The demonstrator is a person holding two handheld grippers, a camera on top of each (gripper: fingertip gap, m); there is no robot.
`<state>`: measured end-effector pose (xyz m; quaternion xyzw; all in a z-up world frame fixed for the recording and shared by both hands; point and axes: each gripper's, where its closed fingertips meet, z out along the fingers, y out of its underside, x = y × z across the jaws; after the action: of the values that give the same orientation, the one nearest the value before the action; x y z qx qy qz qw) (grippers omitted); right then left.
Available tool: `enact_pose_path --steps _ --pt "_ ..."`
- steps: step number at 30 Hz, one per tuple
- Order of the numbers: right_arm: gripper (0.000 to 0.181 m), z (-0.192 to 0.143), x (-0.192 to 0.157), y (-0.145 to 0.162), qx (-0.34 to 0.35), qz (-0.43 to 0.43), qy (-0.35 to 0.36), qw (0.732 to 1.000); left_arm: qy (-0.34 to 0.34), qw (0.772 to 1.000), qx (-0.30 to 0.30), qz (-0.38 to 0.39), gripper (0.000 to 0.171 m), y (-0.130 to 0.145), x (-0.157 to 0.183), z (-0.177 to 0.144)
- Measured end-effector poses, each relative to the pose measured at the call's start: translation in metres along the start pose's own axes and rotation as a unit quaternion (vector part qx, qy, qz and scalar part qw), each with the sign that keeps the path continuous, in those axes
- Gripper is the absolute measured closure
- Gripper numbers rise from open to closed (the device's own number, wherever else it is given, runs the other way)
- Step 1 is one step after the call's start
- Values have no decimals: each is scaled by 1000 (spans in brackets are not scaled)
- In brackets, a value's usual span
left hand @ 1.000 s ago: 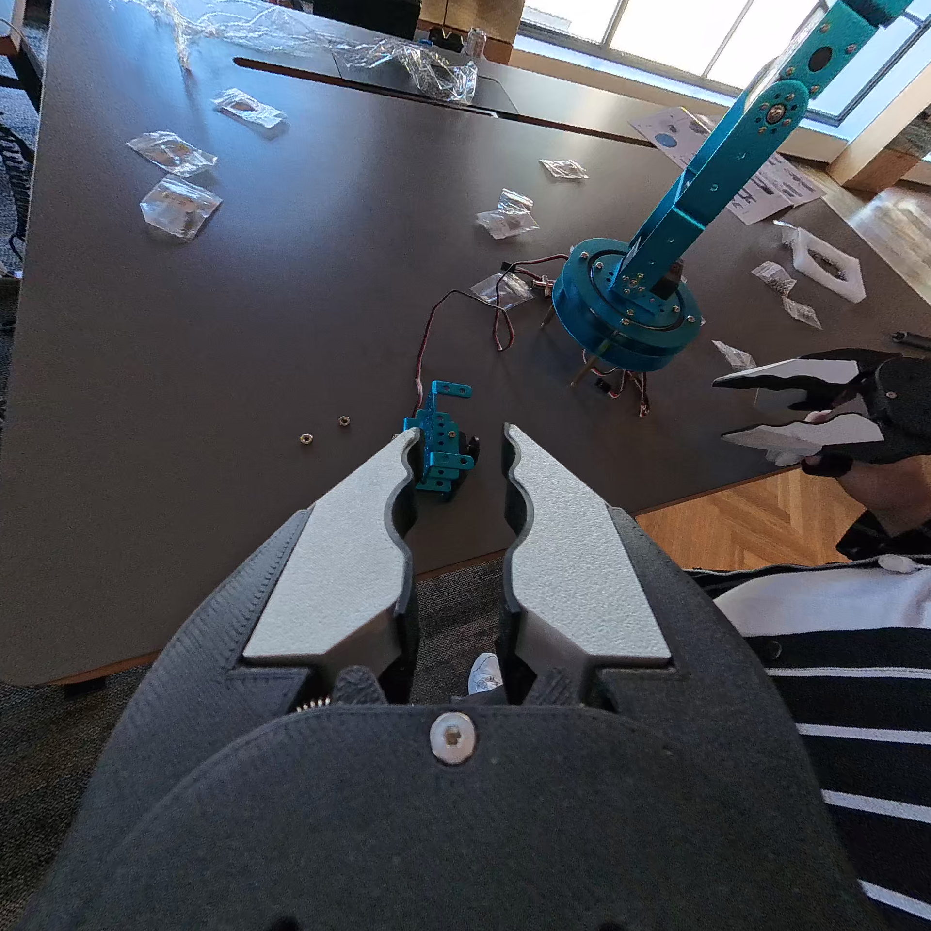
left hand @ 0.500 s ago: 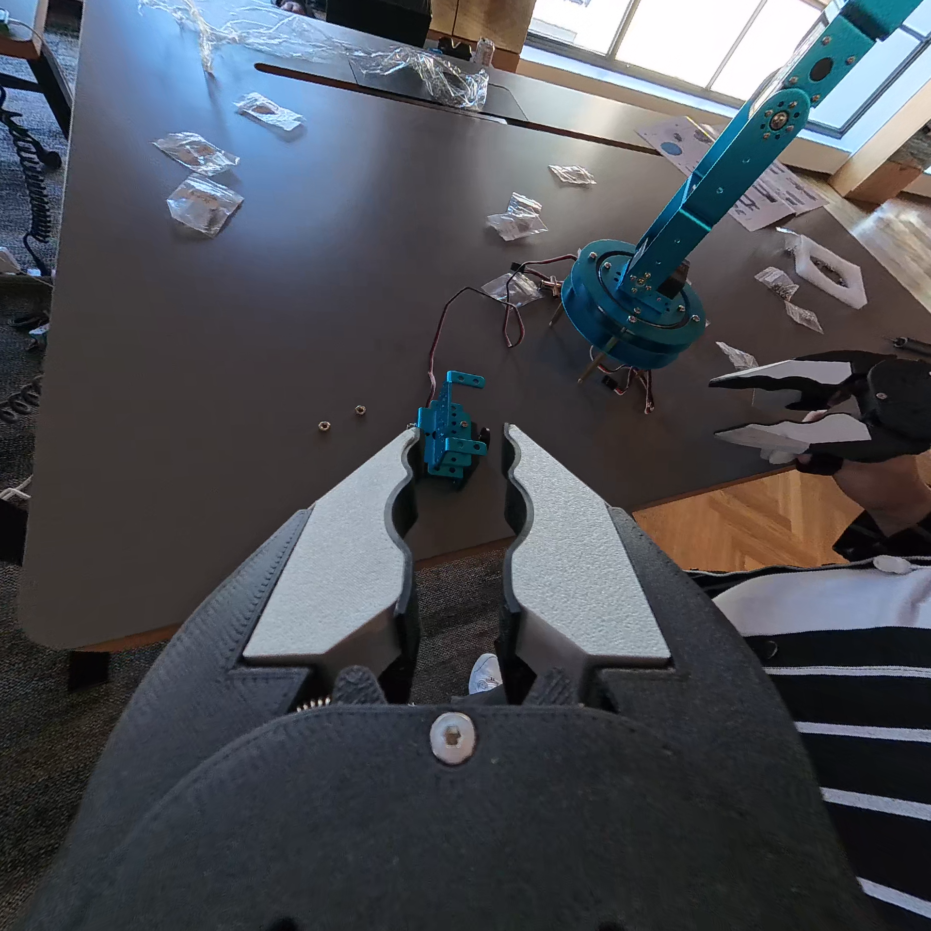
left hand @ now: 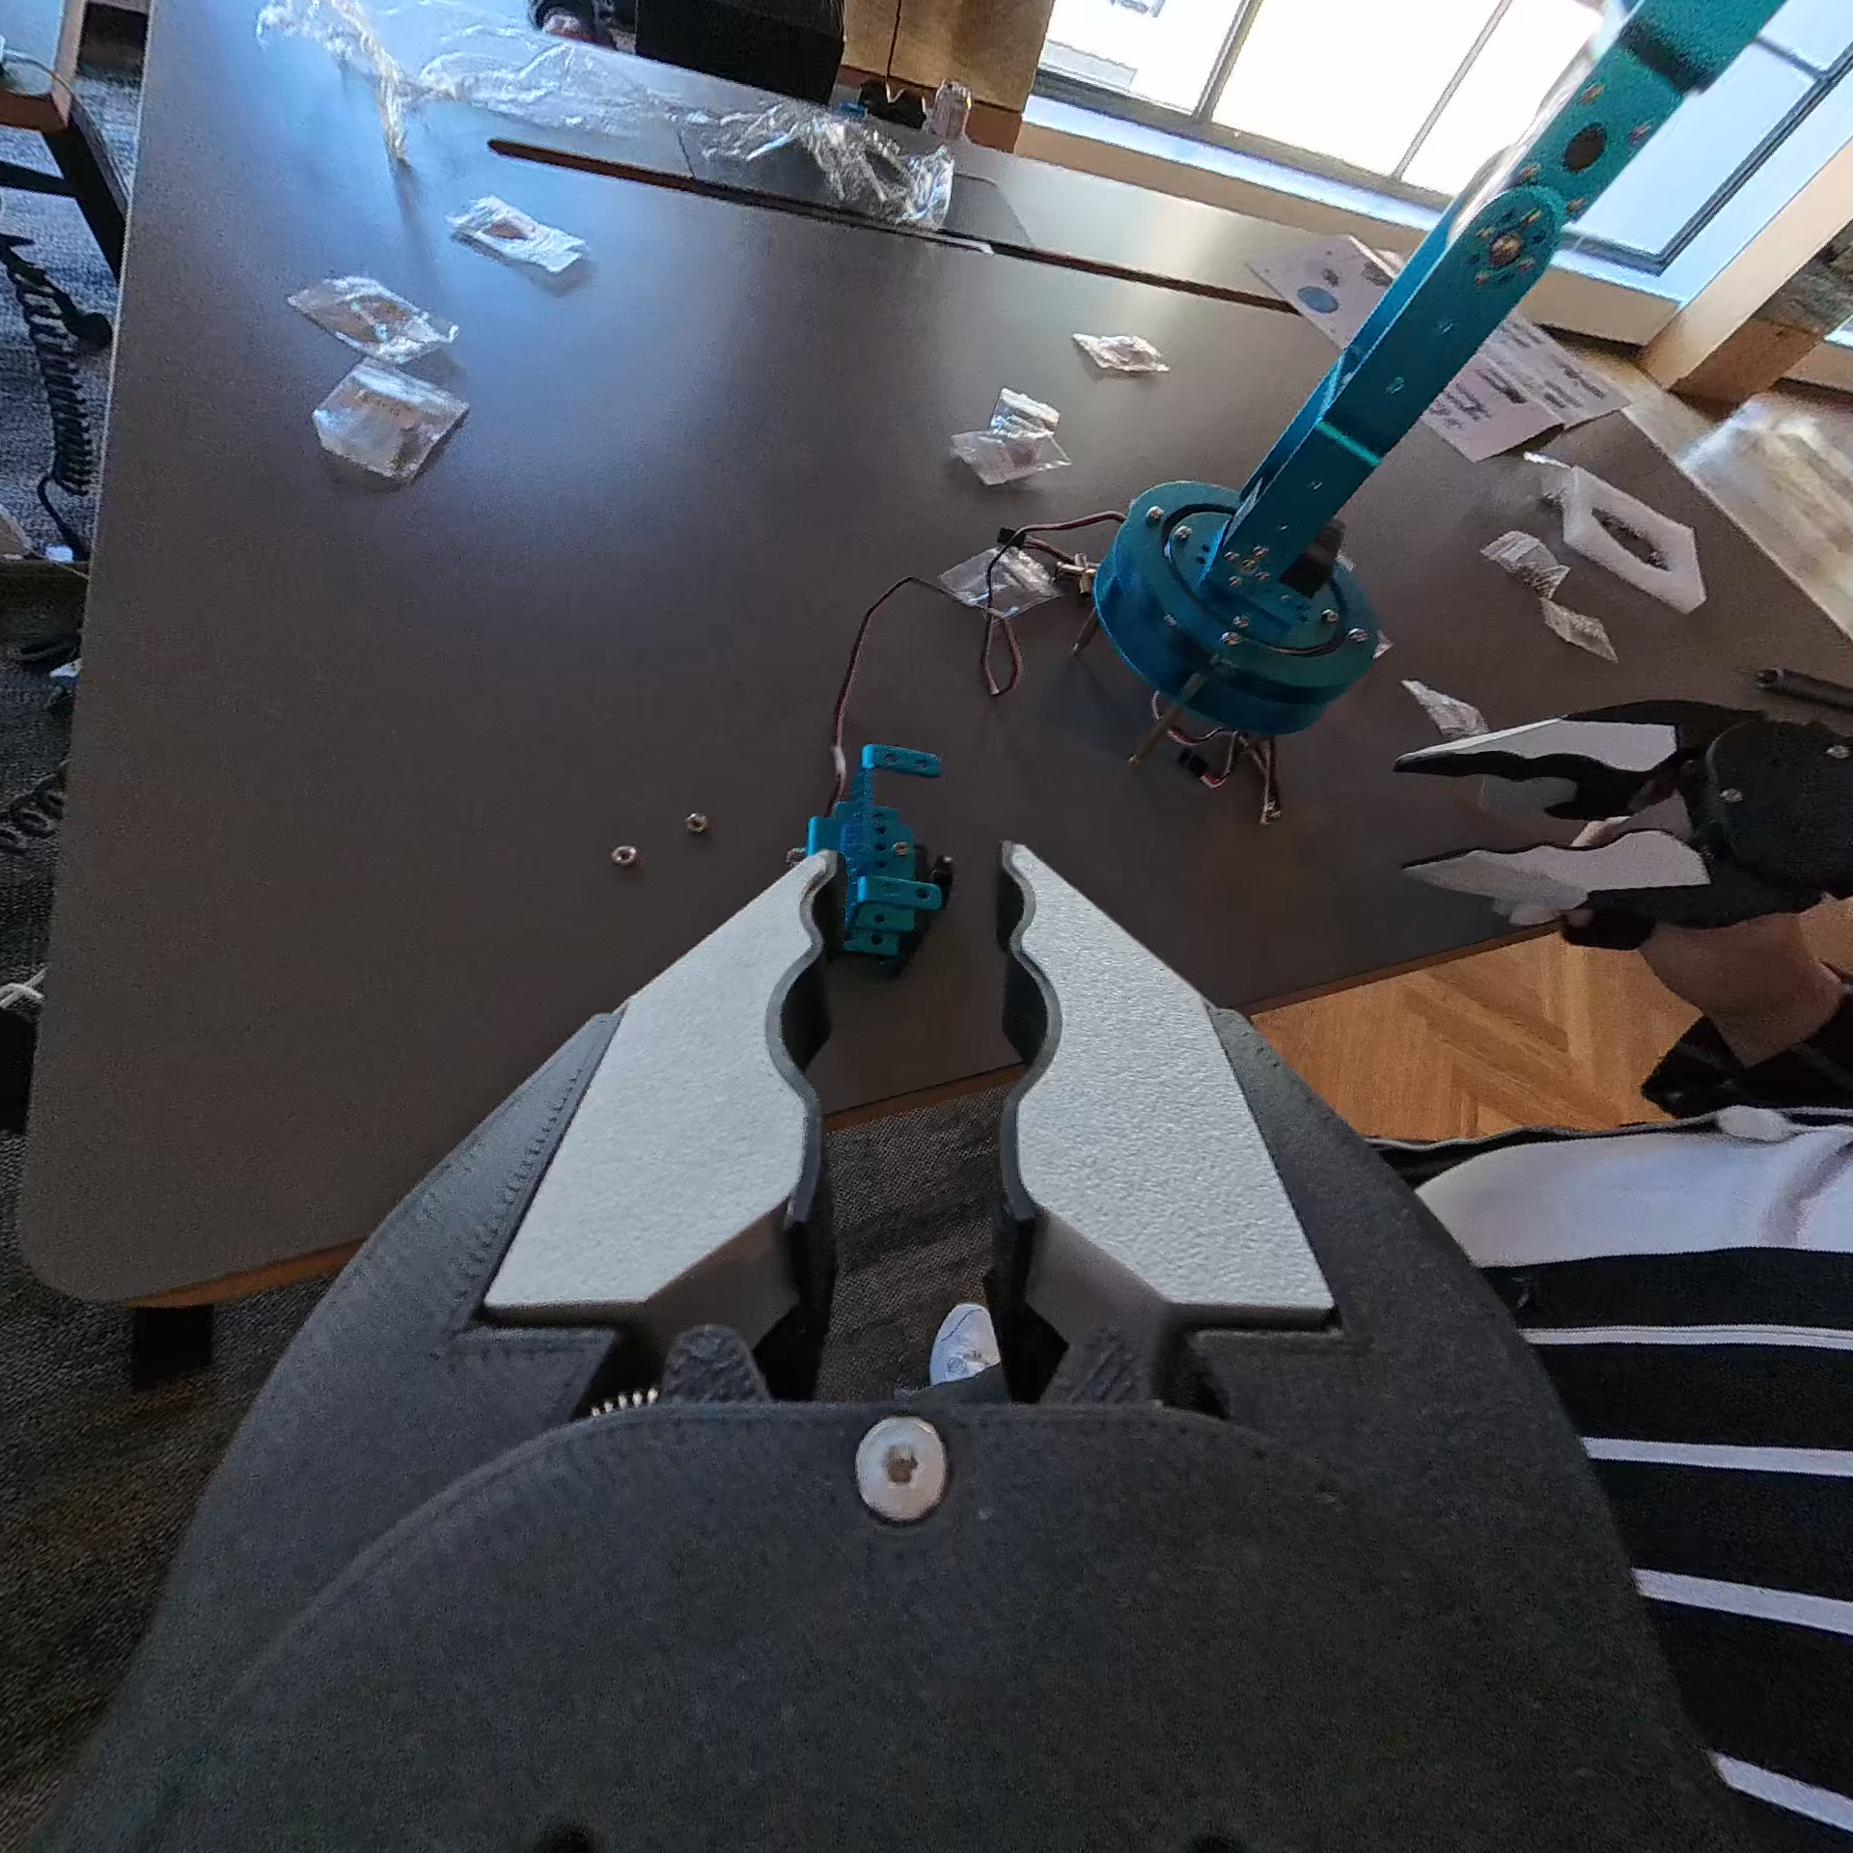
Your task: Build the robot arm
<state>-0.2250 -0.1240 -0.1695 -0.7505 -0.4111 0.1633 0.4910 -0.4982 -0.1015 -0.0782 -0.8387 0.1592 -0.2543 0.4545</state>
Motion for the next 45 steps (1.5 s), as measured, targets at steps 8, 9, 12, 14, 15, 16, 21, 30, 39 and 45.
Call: enact_pose_path --steps 8,9,12,14,15,16,21,30,39,45 --pt "132 -3 5 -3 13 14 12 1000 -36 972 119 198 150 -67 69 -14" --pt "132 -6 7 -5 26 17 16 999 -34 965 127 227 150 -72 77 -9" --pt "133 -33 20 -12 88 23 63 994 6 947 145 287 150 -86 108 10" --pt "133 -66 31 -10 117 67 92 987 51 945 140 292 146 -92 139 22" --pt "132 -88 39 -7 131 86 107 982 69 944 136 294 146 -94 156 26" --pt "130 -113 51 -2 142 97 131 976 84 940 140 300 147 -97 175 28" --pt "122 -279 145 50 152 89 310 934 101 919 180 337 147 -108 275 56" --pt "127 -509 307 199 -15 141 412 900 90 973 -11 210 126 -24 454 277" --pt "127 -523 426 290 -42 223 330 916 146 971 -76 174 126 26 593 403" --pt "134 -502 476 307 -77 205 240 946 138 977 -84 140 127 7 643 470"
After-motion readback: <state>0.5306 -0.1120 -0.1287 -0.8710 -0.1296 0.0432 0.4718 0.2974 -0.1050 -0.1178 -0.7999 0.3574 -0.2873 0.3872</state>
